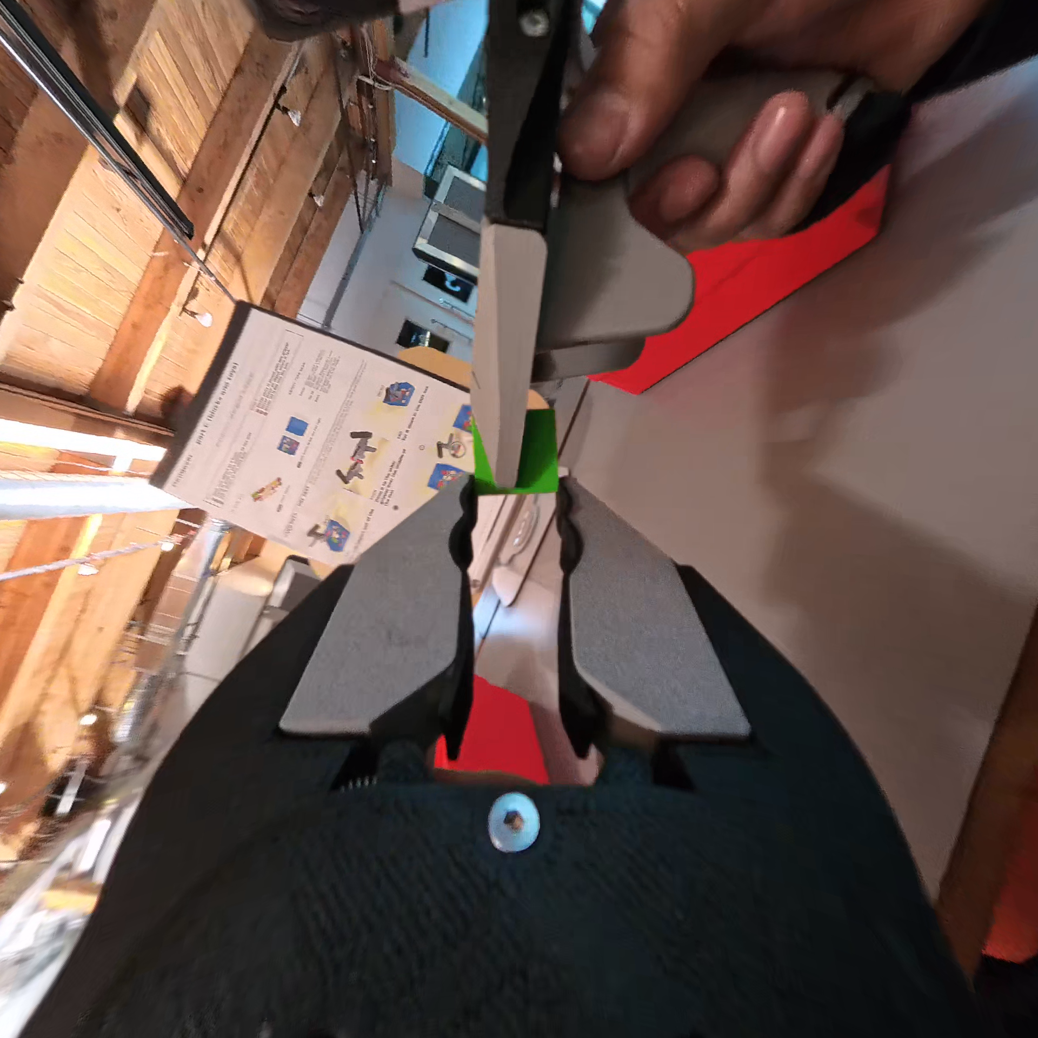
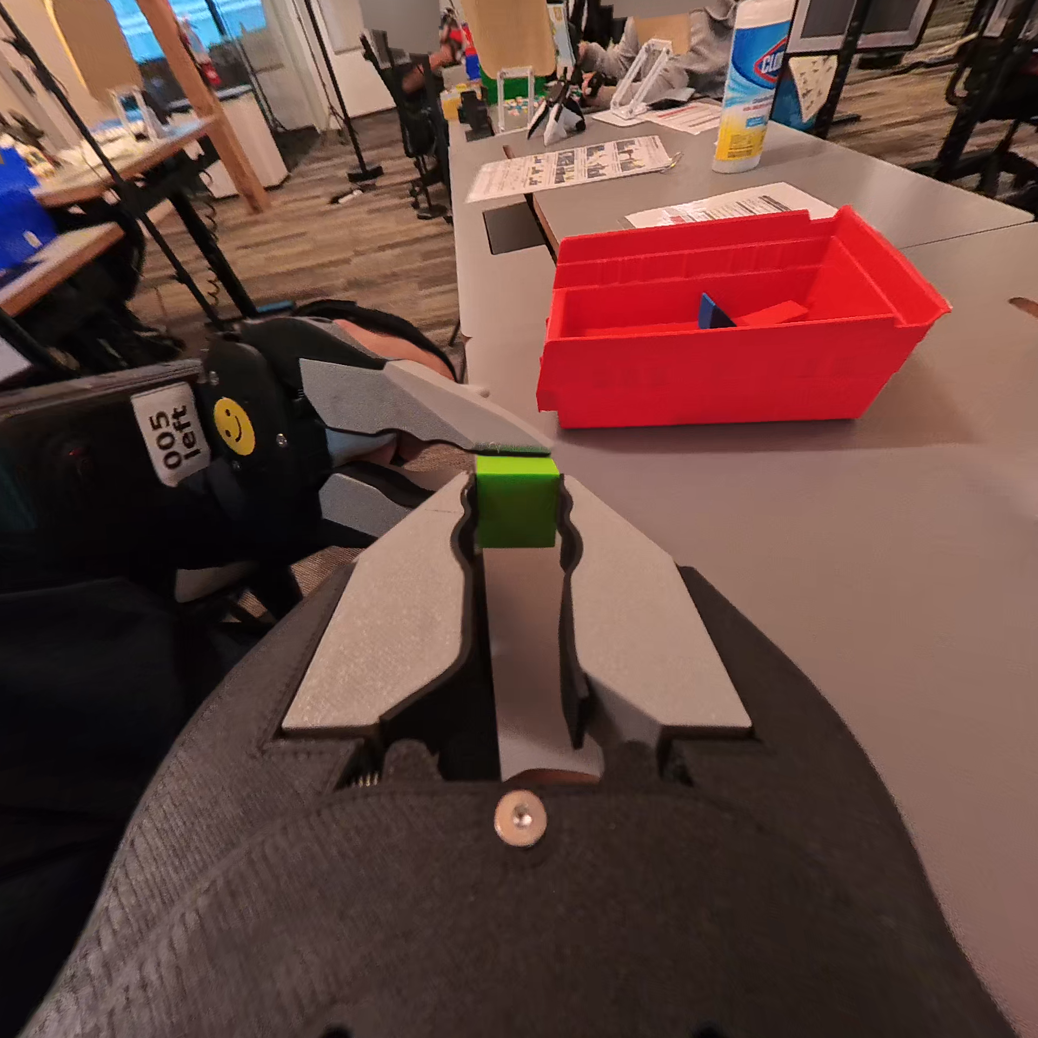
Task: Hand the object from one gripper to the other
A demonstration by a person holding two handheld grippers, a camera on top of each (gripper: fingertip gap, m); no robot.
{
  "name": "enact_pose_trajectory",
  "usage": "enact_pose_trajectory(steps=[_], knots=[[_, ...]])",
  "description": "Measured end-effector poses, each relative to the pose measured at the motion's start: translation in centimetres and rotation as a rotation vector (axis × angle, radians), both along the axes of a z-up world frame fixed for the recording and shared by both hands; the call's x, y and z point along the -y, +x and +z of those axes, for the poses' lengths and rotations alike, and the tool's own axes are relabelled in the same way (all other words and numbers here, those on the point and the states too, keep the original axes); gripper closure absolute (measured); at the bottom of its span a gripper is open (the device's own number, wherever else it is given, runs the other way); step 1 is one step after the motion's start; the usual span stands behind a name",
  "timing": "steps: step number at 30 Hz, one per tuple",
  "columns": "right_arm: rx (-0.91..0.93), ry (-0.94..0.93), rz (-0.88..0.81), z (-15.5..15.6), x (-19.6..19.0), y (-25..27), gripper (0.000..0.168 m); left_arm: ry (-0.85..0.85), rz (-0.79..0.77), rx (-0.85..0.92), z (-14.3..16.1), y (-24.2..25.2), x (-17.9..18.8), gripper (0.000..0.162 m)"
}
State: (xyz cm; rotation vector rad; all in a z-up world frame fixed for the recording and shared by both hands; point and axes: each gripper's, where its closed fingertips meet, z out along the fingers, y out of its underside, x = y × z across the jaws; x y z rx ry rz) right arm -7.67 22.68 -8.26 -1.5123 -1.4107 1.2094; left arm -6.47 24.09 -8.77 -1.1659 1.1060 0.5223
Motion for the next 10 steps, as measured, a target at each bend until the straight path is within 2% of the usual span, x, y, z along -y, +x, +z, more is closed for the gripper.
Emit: enact_pose_trajectory(steps=[3, 6, 8, 10], knots=[[-0.038, -0.046, 0.014, 0.8, 0.1, 0.3, 0.143, -0.059, -0.050, 0.112, 0.6, 0.1, 0.2, 0.136], [-0.069, -0.030, -0.022, 1.9, -0.9, 1.4, 0.143, -0.088, -0.067, 0.204, 1.5, -0.6, 0.3, 0.141], [-0.105, 0.013, -0.105, 3.4, -3.0, 3.3, 0.143, -0.104, -0.050, 0.281, 2.4, -1.6, 0.1, 0.145], [-0.146, 0.050, -0.235, 5.0, -6.3, 6.4, 0.143, -0.127, -0.009, 0.383, 3.2, -3.1, -0.4, 0.158]])
